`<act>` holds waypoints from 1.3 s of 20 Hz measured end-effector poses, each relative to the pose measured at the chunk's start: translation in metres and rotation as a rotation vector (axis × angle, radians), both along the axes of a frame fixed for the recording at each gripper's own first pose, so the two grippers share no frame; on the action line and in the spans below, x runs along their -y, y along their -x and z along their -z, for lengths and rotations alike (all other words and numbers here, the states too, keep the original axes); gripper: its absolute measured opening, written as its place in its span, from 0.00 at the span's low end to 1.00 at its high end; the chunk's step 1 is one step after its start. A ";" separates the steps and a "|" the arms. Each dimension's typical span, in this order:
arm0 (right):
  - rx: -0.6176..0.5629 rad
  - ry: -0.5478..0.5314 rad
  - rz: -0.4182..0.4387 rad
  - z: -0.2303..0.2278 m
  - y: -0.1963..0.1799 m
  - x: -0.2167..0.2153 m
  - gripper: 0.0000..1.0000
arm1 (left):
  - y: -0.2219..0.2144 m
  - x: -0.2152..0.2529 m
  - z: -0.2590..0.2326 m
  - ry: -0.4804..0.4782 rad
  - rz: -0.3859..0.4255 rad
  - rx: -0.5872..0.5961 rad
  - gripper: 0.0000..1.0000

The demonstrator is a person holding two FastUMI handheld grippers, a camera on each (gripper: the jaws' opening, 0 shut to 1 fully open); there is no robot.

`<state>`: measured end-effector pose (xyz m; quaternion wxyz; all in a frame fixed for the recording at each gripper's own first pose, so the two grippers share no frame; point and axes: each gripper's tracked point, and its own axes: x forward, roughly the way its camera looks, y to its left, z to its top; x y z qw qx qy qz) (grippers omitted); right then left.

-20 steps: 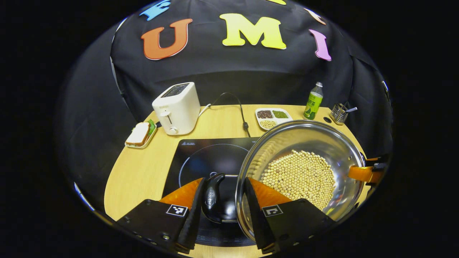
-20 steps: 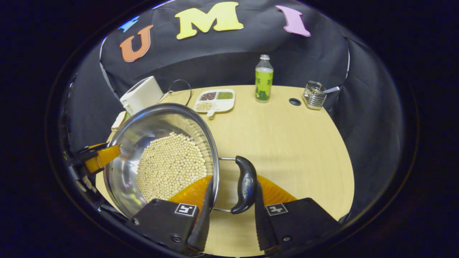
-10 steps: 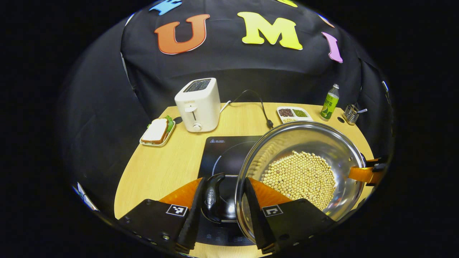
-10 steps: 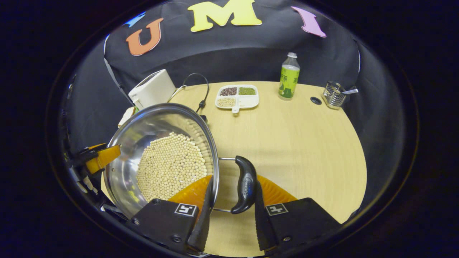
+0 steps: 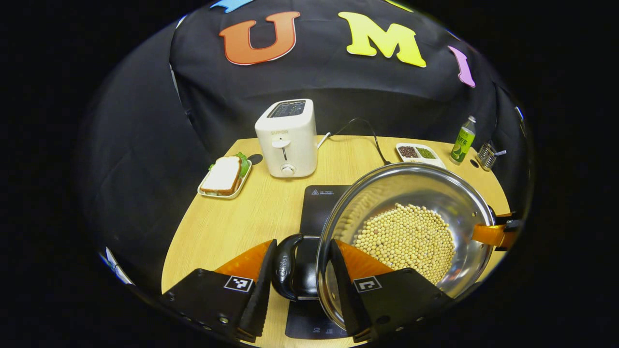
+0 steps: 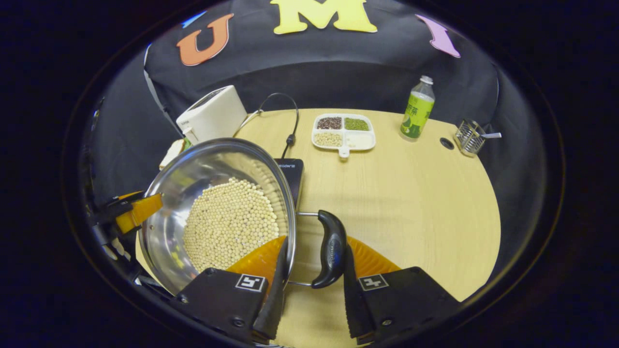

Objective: First push the handle of the pot to place it horizontally, then grasp the pot with both hands and set it on the induction cooktop.

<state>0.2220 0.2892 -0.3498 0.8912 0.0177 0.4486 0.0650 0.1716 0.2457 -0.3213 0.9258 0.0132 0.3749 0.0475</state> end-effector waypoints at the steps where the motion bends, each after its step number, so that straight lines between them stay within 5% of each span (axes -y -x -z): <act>1: -0.007 0.000 0.002 0.002 -0.003 -0.004 0.54 | -0.004 -0.004 0.000 -0.003 0.000 0.003 0.60; 26: 0.083 -0.029 0.016 0.013 -0.021 -0.022 0.58 | -0.020 -0.019 0.014 -0.047 0.041 0.064 0.61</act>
